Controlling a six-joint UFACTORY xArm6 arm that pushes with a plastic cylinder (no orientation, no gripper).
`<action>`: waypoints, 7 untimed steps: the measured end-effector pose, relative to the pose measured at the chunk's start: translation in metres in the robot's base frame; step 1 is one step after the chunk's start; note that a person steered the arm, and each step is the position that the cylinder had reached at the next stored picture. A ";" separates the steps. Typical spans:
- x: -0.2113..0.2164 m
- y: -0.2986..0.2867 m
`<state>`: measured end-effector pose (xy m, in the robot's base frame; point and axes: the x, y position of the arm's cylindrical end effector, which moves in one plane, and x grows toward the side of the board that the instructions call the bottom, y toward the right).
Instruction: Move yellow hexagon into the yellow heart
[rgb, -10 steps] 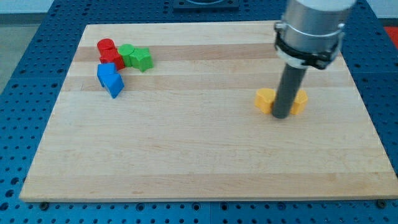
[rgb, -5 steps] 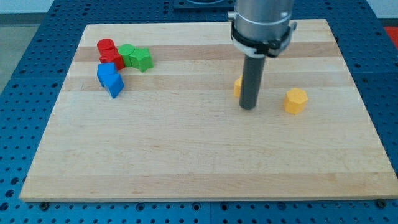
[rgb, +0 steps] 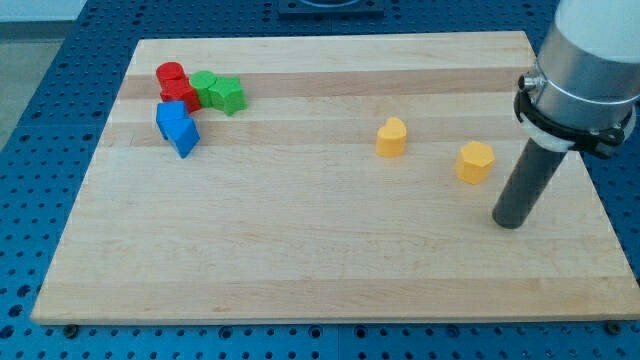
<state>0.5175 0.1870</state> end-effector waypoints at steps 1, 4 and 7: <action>-0.029 0.000; -0.067 -0.019; -0.071 -0.006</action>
<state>0.4466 0.1810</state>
